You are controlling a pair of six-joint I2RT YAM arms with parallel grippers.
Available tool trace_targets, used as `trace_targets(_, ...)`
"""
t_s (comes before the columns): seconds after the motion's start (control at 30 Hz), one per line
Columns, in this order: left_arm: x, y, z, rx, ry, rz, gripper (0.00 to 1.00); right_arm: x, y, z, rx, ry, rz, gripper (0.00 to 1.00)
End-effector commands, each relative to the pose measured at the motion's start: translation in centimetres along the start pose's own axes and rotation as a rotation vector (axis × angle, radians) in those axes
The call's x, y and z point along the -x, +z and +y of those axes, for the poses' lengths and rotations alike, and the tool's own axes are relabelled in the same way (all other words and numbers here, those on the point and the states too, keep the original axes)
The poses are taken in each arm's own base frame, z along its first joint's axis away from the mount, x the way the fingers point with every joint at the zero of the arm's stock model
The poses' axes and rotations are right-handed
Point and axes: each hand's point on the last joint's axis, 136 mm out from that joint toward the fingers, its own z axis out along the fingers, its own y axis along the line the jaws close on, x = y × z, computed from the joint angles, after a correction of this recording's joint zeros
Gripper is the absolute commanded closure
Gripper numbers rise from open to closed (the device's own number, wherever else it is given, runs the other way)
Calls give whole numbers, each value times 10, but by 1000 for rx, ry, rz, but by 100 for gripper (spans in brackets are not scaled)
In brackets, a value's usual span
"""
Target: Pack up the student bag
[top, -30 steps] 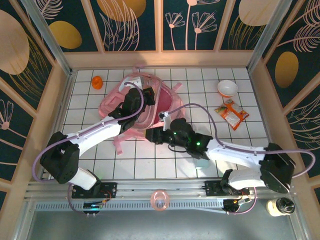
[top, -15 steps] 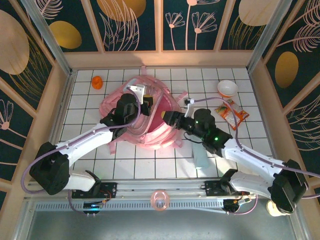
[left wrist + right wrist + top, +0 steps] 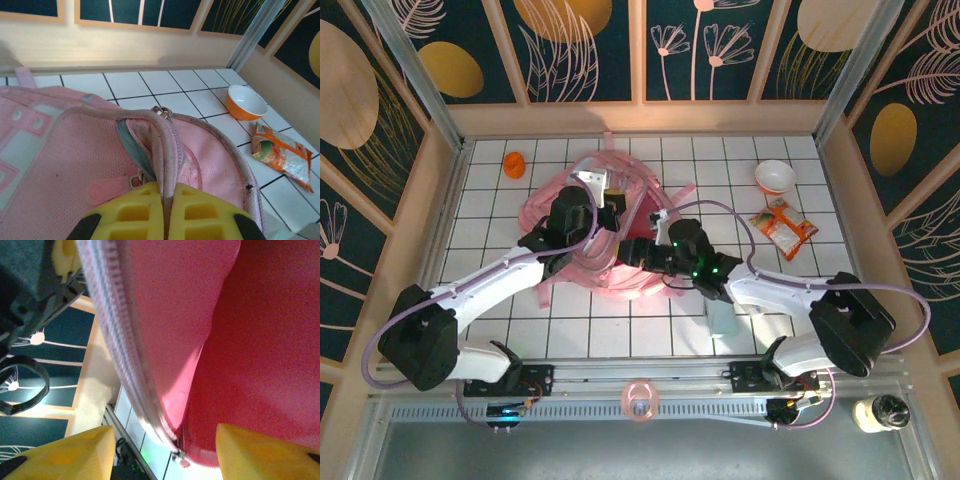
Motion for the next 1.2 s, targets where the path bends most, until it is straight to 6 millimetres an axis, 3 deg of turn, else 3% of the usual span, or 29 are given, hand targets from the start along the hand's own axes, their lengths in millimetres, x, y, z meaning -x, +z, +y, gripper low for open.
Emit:
trace_targets(0.0,56,-6,-36,-156,-58,-159,100,21,7,15,60,0,-67,55)
trace_targets(0.13,49,-5,-37,-164,-56,-122,100,27,10,20,87,-6,-83,85)
trace_targets(0.23,47,-9,-34,-140,-41,-105,96,32,7,22,84,-20,-109,91)
trace_targets(0.3,46,-14,-31,-125,-35,-98,84,36,3,26,91,-32,-131,95)
trace_targets(0.37,43,-22,-26,-102,-40,-88,66,42,0,32,100,-46,-152,100)
trace_targets(0.43,39,-30,-21,-77,-52,-72,47,47,-3,37,108,-56,-169,100)
trace_targets(0.5,31,-41,-13,-48,-69,-50,36,52,-6,44,125,-70,-184,100)
trace_targets(0.63,4,-68,-4,-40,-136,-6,35,63,-14,56,148,-100,-218,100)
trace_targets(0.97,-104,-107,-11,-234,-347,210,43,70,-10,65,147,-115,-206,100)
trace_targets(1.17,-116,-115,-9,-262,-342,205,43,71,-9,66,153,-115,-208,100)
